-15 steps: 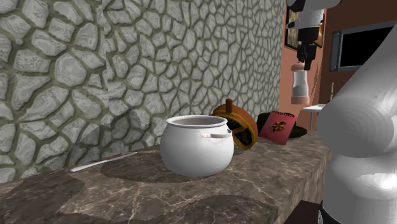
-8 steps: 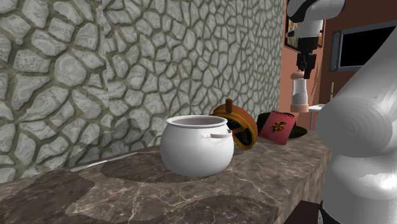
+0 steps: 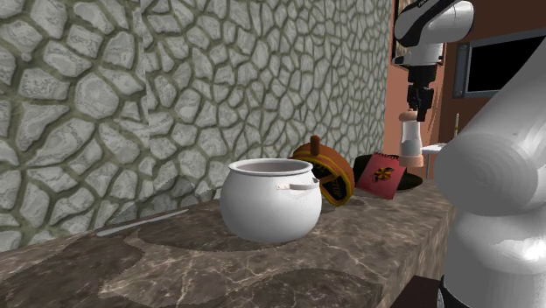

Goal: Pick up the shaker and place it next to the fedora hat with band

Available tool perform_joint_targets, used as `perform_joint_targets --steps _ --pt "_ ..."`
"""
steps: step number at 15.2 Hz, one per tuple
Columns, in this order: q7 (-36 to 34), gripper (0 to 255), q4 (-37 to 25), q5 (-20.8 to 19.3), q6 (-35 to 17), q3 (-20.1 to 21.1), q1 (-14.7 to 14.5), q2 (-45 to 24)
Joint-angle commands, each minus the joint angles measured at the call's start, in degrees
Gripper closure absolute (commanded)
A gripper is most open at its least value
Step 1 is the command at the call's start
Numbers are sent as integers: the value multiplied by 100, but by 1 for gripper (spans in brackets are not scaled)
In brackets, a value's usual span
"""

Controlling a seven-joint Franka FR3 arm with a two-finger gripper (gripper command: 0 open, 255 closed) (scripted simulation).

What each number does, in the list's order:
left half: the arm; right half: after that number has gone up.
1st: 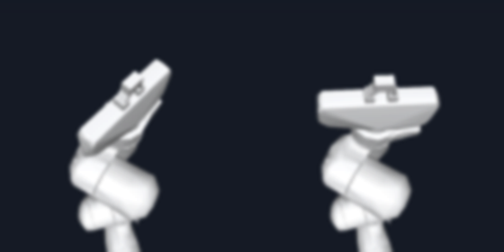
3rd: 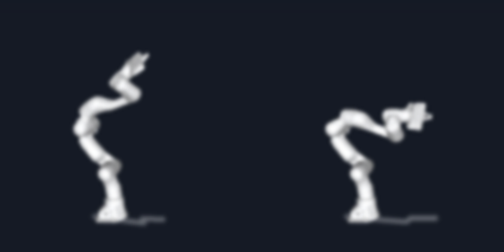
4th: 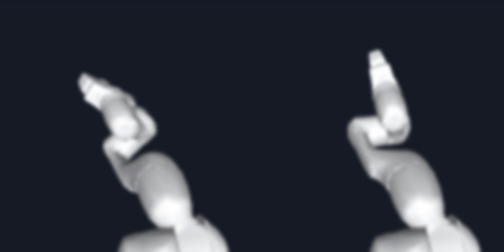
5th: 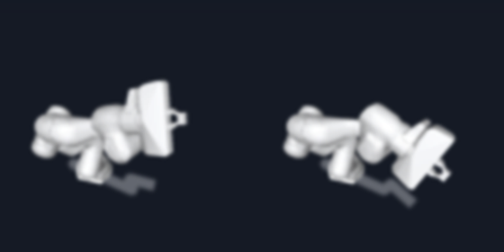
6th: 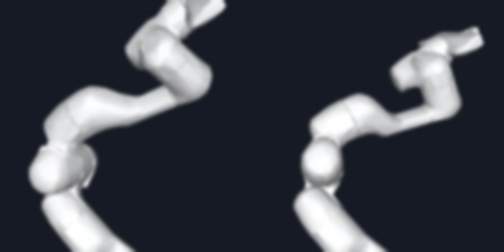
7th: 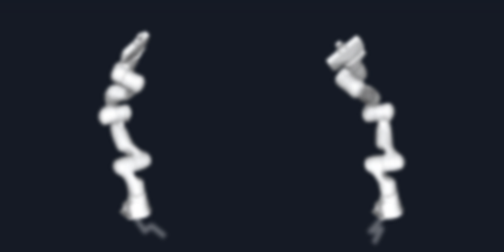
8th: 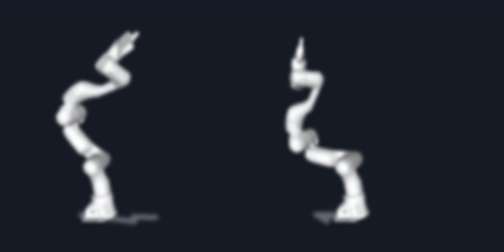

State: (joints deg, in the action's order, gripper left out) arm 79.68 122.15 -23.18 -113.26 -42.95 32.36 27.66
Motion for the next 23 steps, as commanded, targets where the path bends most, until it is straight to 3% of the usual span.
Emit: perform_joint_targets --steps 1,20,23 --pt "-29 255 173 -38 -166 -32 19 11" --pt "-109 255 1327 -210 -1693 -565 3 -364" --pt "-108 255 1360 -211 -1750 -589 -3 -388"
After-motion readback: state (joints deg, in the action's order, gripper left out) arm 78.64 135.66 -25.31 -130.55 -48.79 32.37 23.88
